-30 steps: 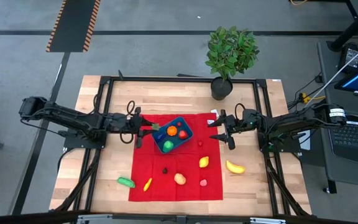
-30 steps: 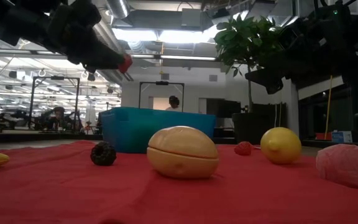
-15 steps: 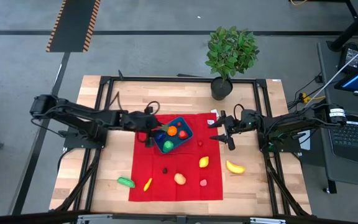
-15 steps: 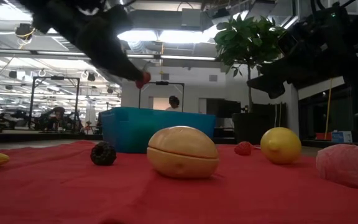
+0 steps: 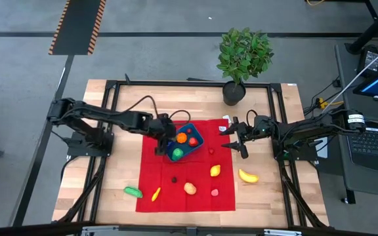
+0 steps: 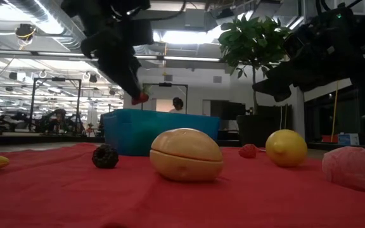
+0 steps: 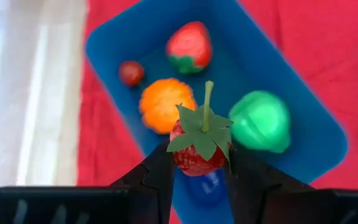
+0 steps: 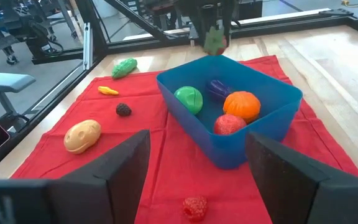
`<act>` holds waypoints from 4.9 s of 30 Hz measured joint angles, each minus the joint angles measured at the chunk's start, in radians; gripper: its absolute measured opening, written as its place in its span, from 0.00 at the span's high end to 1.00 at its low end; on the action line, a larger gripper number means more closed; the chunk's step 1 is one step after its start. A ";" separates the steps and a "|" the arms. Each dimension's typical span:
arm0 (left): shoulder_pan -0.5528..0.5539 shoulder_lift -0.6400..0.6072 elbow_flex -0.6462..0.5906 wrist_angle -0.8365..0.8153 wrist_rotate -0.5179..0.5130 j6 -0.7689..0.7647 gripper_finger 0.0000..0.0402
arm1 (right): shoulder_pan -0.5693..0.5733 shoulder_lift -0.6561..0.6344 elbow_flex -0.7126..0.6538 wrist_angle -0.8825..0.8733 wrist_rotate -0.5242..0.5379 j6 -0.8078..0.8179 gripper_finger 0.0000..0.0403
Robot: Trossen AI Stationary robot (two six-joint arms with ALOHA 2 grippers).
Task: Pick and placing Produce into tupperware
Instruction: Put the strawberry into the blue bin, then put the banana into the blue bin
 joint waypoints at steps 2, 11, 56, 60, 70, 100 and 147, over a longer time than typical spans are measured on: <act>0.000 0.025 0.027 -0.014 0.044 0.016 0.74 | 0.000 0.000 0.000 0.000 0.000 0.000 0.35; 0.000 0.158 0.083 -0.078 0.069 0.055 0.72 | 0.000 0.000 0.000 -0.012 0.000 0.000 0.35; -0.041 -0.132 -0.060 0.202 0.046 0.059 0.58 | -0.001 -0.018 0.178 -0.348 -0.085 0.025 0.35; -0.052 -0.242 -0.179 0.284 -0.022 -0.003 0.58 | -0.011 -0.039 0.310 -0.624 -0.086 -0.034 0.35; -0.131 -0.474 -0.386 0.419 -0.156 -0.028 0.58 | -0.011 -0.036 0.538 -1.042 -0.004 -0.047 0.35; -0.193 -0.601 -0.601 0.706 -0.228 -0.111 0.58 | 0.678 -0.192 0.409 -1.427 0.508 0.933 0.35; -0.192 -0.599 -0.601 0.706 -0.231 -0.105 0.58 | 0.848 0.166 0.595 -1.410 0.330 1.090 0.54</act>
